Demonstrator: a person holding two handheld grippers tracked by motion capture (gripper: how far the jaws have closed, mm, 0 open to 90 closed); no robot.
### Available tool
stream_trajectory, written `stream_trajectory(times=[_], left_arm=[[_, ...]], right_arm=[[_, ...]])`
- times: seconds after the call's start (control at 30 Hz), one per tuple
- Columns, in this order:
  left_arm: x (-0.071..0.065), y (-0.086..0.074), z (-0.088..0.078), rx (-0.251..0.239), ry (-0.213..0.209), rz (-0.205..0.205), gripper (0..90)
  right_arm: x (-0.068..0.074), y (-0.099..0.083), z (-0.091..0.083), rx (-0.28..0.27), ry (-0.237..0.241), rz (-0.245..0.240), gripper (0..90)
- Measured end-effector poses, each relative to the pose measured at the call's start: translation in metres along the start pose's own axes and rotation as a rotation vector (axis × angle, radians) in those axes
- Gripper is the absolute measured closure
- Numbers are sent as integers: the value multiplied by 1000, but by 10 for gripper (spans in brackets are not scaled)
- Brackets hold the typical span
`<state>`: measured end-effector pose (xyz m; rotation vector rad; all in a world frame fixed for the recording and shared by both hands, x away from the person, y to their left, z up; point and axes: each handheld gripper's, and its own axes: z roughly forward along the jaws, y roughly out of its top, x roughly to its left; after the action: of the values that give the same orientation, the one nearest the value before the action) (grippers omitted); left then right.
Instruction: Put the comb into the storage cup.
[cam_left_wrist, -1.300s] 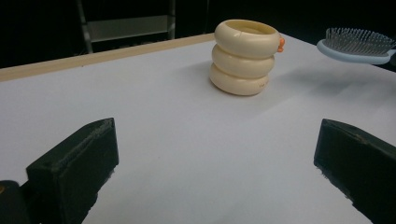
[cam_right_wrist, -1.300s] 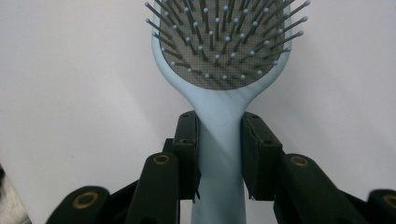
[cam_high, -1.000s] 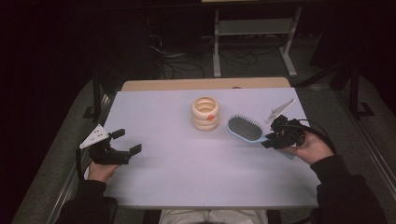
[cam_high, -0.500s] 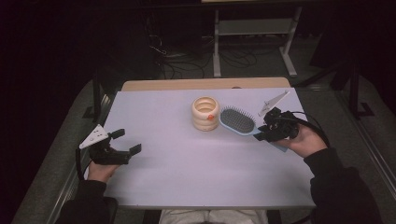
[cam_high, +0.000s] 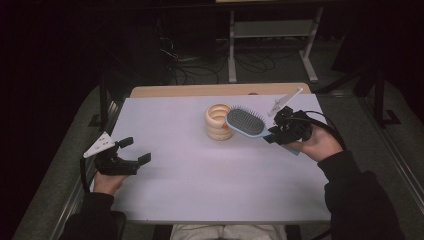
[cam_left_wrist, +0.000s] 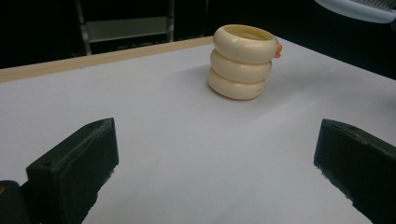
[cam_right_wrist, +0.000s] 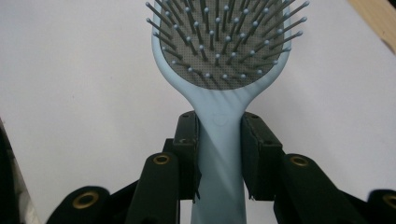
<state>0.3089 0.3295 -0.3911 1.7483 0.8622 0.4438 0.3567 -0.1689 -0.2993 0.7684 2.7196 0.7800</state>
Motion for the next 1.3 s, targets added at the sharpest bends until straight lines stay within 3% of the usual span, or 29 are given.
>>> stream_trajectory(times=[0.1, 0.27, 0.57, 0.9, 1.3], left_arm=[[-6, 7, 5, 16, 0, 36, 0], [-9, 14, 16, 54, -15, 53, 0], [-14, 36, 24, 31, -47, 52, 0], [-26, 64, 47, 47, -99, 92, 0], [-34, 96, 84, 19, -148, 63, 0]], right_arm=[[2, 9, 0, -11, -2, -12, 685], [7, 24, -1, -33, -18, -50, 685], [10, 39, 4, -46, -14, -69, 685], [10, 50, 6, -70, -13, -71, 685], [8, 57, -3, -115, -4, -71, 685]])
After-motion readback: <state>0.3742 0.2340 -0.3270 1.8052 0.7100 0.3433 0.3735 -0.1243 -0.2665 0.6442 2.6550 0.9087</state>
